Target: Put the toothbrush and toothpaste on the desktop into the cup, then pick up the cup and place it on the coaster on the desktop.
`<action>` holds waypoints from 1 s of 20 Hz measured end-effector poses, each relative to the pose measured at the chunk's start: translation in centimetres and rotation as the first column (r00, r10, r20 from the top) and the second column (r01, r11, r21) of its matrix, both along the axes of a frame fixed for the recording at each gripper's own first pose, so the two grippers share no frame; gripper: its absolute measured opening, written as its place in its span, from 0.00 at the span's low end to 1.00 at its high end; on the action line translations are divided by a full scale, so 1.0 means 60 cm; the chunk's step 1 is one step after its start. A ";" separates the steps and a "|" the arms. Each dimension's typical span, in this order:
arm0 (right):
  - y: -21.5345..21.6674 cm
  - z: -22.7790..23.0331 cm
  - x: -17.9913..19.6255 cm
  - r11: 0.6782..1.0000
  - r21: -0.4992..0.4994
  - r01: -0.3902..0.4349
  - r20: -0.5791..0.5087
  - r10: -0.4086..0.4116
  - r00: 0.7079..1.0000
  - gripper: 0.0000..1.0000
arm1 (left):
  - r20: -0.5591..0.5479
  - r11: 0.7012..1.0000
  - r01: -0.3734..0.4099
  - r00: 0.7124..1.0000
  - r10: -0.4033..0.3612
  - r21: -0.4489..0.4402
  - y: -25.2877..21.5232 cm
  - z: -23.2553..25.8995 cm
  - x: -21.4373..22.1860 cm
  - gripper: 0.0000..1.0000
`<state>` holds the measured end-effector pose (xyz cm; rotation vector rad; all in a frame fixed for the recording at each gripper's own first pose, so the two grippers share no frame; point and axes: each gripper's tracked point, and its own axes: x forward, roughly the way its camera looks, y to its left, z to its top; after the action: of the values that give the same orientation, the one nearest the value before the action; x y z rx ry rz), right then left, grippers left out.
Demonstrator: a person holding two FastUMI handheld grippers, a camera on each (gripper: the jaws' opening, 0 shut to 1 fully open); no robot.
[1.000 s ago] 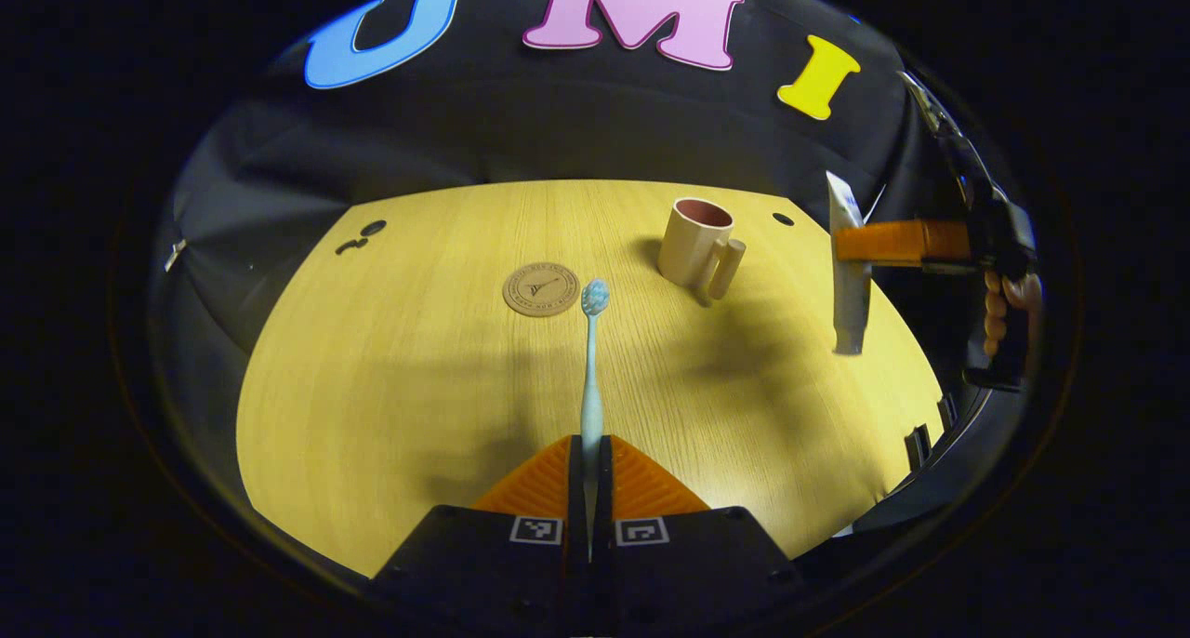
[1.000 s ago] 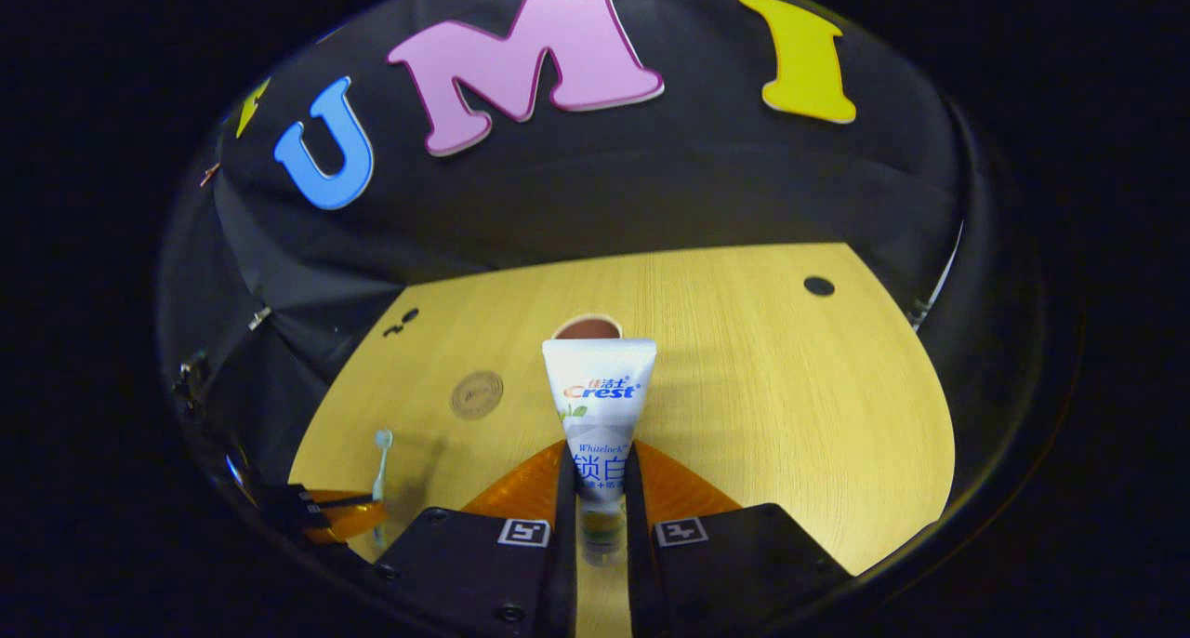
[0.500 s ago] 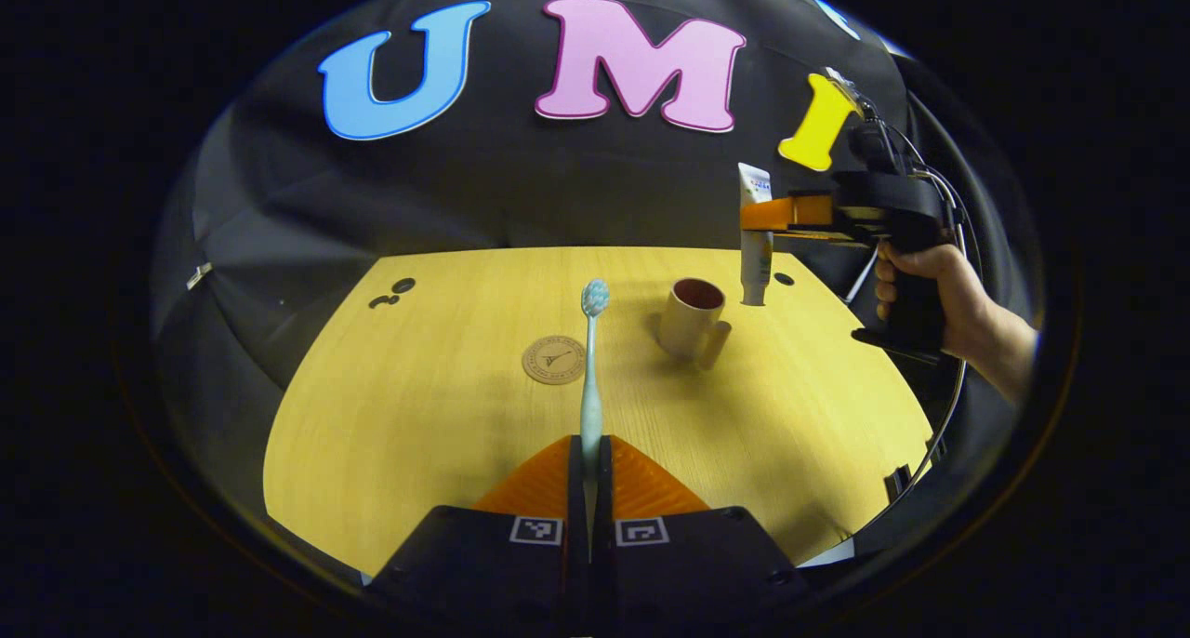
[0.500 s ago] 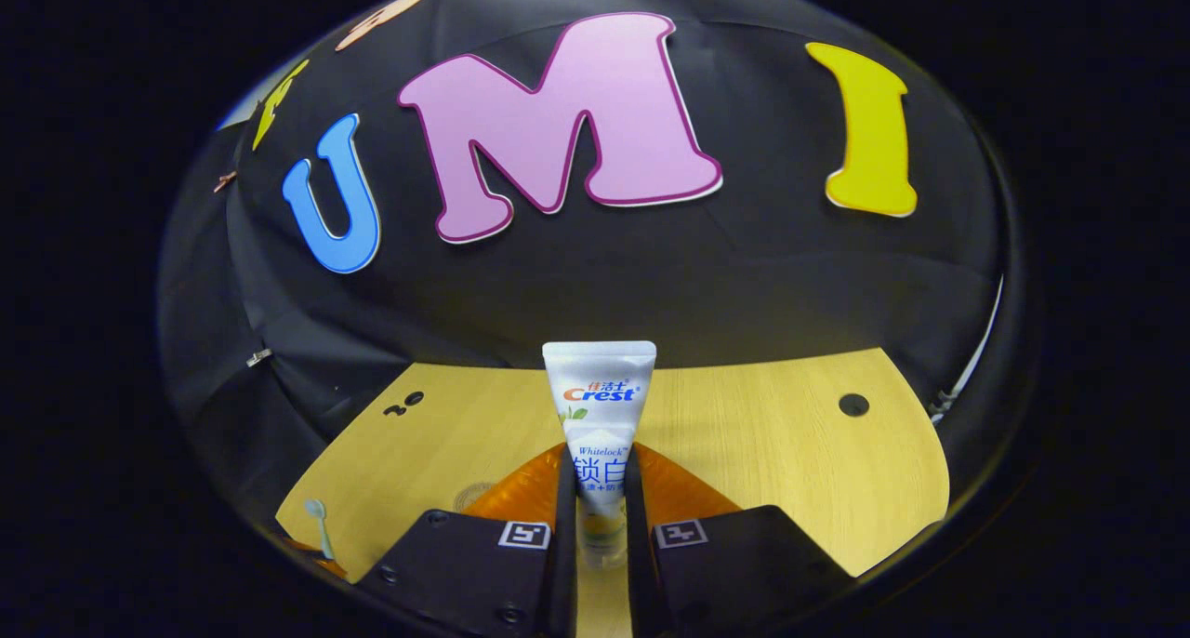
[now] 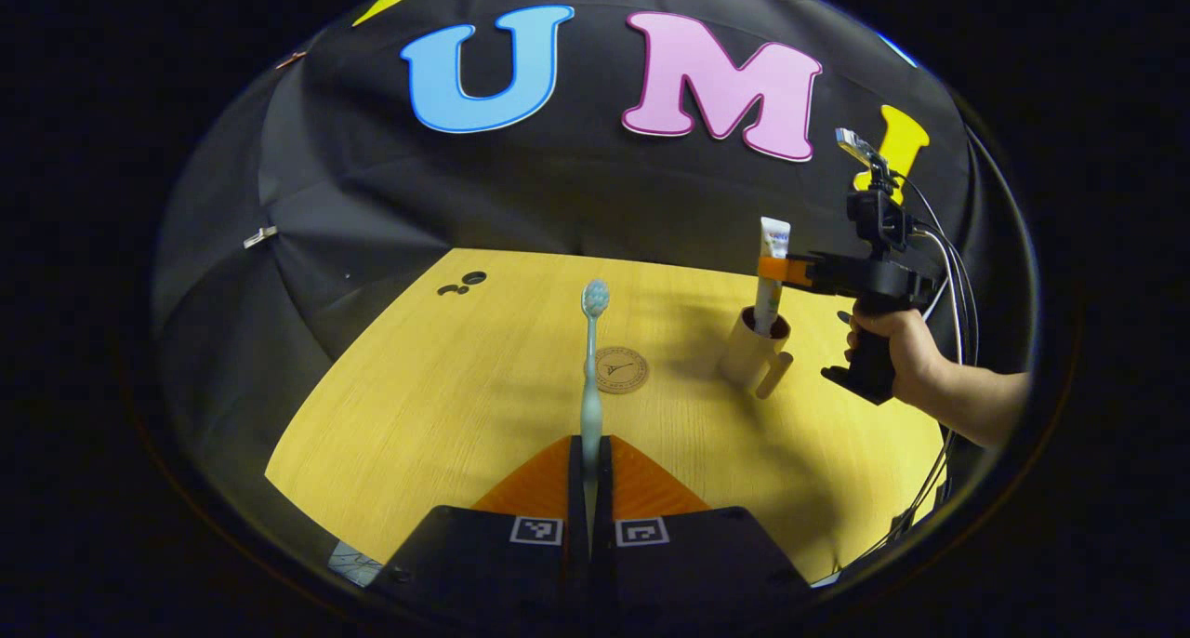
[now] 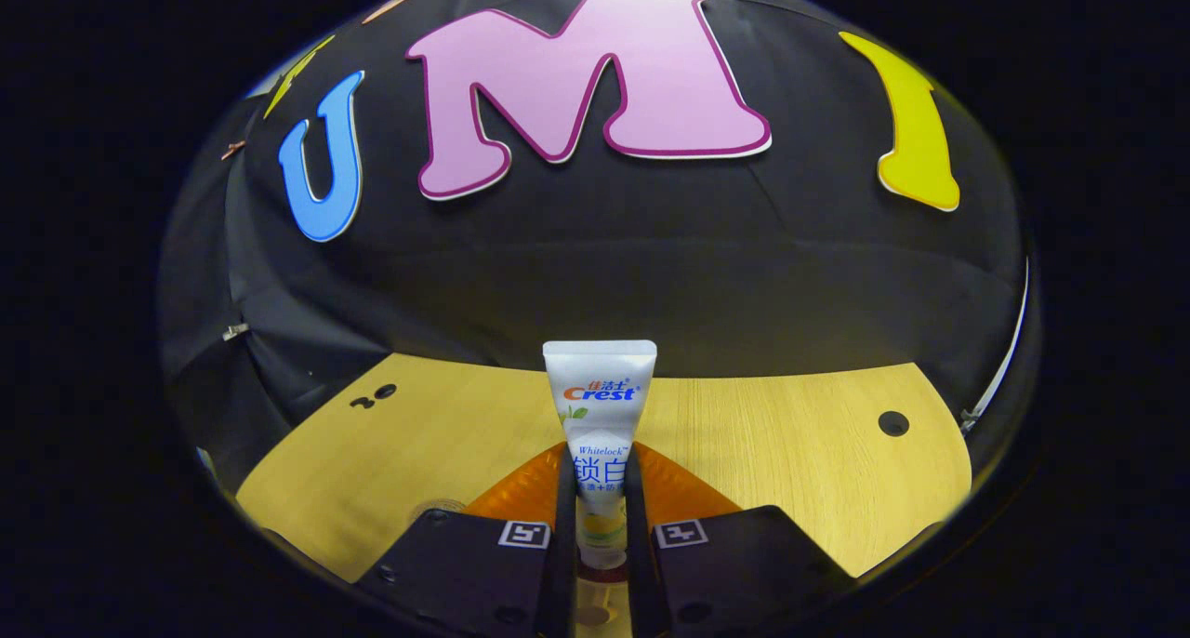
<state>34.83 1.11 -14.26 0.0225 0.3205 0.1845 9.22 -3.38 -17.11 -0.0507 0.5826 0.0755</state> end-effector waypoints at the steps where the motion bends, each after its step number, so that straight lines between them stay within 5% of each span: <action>1: 0.000 -0.009 0.003 1.000 -0.004 0.001 -0.006 -0.001 1.000 0.26 | 0.008 1.000 -0.002 1.000 0.002 0.003 -0.001 0.001 0.001 0.07; 8: 0.000 -0.094 -0.019 1.000 0.017 -0.013 -0.085 0.014 0.996 0.25 | 0.011 1.000 0.013 1.000 -0.013 0.024 -0.031 -0.010 0.006 0.07; 10: 0.006 -0.091 -0.028 0.999 0.022 -0.029 -0.061 0.031 0.998 0.42 | 0.014 0.998 0.038 0.999 -0.039 0.044 -0.045 -0.006 0.014 0.02; 11: 0.004 -0.083 -0.032 0.999 0.010 -0.037 -0.051 0.038 0.998 0.43 | 0.015 0.997 0.053 0.998 -0.054 0.055 -0.053 -0.003 0.021 0.06; 12: 0.003 -0.076 -0.038 0.999 0.011 -0.050 -0.046 0.051 0.998 0.61 | 0.022 0.996 0.066 0.998 -0.067 0.058 -0.061 0.003 0.028 0.02; 15: -0.030 -0.064 -0.061 0.999 -0.008 -0.031 -0.047 0.031 0.998 0.95 | 0.086 0.993 0.106 0.990 -0.109 0.042 -0.102 0.035 0.066 0.06; 20: -0.124 -0.050 -0.103 0.999 -0.013 0.047 -0.049 -0.048 0.998 0.99 | 0.237 0.977 0.215 0.948 -0.210 0.007 -0.204 0.099 0.167 0.06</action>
<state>28.62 -6.34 -17.28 0.0225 0.3696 0.1350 19.22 -15.60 -11.18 -0.0148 0.3466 -0.1446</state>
